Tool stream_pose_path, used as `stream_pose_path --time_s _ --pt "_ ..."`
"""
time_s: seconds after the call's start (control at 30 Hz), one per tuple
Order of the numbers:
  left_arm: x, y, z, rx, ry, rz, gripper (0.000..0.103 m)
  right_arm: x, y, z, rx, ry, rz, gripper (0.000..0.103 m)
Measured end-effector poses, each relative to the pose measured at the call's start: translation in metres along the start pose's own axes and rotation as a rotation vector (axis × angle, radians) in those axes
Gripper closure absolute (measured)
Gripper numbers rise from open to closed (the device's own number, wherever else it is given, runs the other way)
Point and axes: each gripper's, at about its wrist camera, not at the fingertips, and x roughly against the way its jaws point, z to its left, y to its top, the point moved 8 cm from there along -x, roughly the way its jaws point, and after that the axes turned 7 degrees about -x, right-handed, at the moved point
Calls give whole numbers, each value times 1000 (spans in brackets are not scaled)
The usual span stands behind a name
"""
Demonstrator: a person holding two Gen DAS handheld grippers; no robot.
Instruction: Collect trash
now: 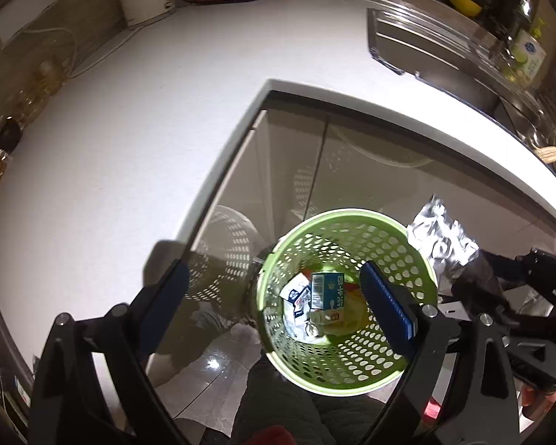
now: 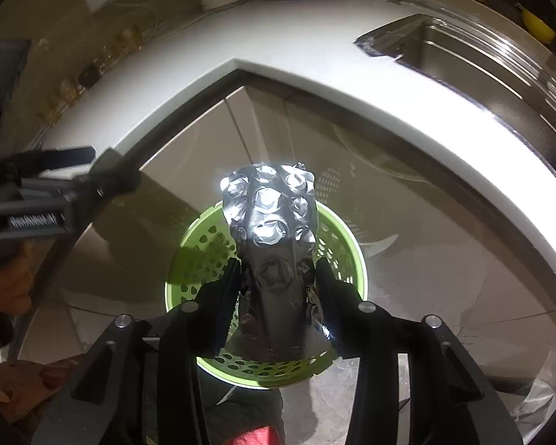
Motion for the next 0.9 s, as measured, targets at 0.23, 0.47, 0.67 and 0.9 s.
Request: stream_pose_path --time_s 0.23,0.47,0.67,0.9 --pt "-16 -11 16 48 21 48 13 -53 -28 10 52 -40 125 7" --pt "-21 -18 17 32 34 73 13 -71 -36 8 2 -48 201 7" --pt "-2 6 24 41 45 27 13 -37 7 15 30 -93 106 3" --pt "57 67 41 76 85 -133 9 29 86 39 66 -112 -87 3"
